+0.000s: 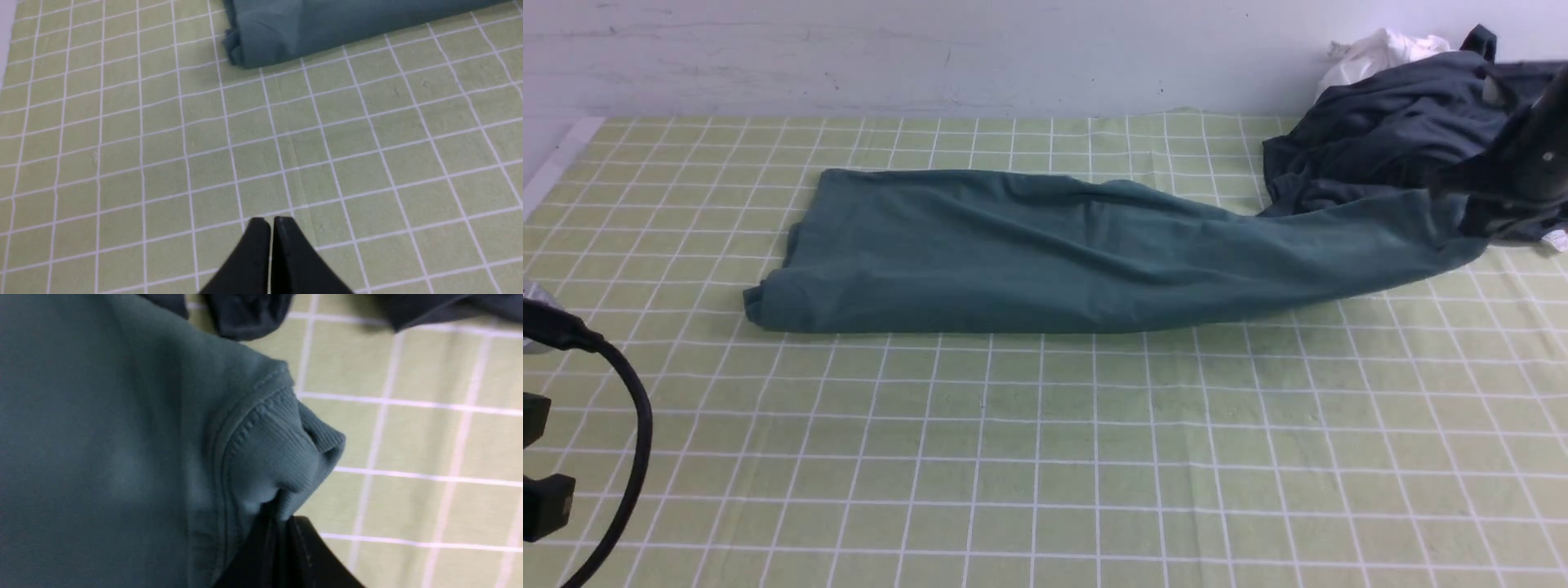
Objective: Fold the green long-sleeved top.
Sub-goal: Use the right arm to drag the right edge of the fabric to the left and folds it over the left edge
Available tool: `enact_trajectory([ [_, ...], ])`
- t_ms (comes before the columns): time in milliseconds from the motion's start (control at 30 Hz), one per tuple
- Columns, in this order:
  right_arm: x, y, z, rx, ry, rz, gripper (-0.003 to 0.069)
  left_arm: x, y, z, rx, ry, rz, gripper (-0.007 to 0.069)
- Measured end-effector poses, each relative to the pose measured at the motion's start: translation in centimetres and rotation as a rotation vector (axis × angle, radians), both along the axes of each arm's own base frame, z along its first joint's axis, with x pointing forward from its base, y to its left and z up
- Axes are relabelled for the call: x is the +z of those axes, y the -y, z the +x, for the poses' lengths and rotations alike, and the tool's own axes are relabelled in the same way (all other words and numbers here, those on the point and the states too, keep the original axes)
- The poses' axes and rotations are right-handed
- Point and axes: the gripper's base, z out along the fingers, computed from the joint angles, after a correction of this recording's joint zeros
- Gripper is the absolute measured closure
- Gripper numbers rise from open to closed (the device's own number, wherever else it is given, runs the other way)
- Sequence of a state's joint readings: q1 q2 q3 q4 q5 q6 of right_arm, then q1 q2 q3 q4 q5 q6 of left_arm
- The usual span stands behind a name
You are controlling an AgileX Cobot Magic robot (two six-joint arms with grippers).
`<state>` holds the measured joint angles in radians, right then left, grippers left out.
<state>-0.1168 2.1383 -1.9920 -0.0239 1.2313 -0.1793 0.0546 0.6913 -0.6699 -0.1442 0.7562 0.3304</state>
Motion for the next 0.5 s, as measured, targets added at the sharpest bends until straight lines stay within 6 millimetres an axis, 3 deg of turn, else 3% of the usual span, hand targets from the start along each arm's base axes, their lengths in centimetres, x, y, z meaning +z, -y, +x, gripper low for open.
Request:
enact_trajectory([
  [133, 4.0, 1.3, -0.4, -0.02, 0.092, -0.078, 0.0649, -0.4, -0.1, 0.5, 0.015, 0.048, -0.001, 0.0628],
  [233, 6.6, 0.6, -0.2, -0.042, 0.18, -0.026, 0.0649, -0.6, -0.2, 1.2, 0.035, 0.062, -0.019, 0.0628],
  [267, 8.0, -0.8, 0.0, -0.04, 0.235, 0.065, 0.0649, -0.8, -0.2, 1.7, 0.045, 0.056, -0.039, 0.0628],
  [367, 9.5, -4.3, 0.1, 0.021, 0.29, 0.265, 0.0649, -1.2, -0.1, 2.4, 0.059, 0.028, -0.082, 0.0628],
  [500, 9.8, -13.3, 0.8, 0.236, 0.347, 0.57, 0.0649, -1.7, 0.1, 3.1, 0.069, -0.009, -0.126, 0.0628],
])
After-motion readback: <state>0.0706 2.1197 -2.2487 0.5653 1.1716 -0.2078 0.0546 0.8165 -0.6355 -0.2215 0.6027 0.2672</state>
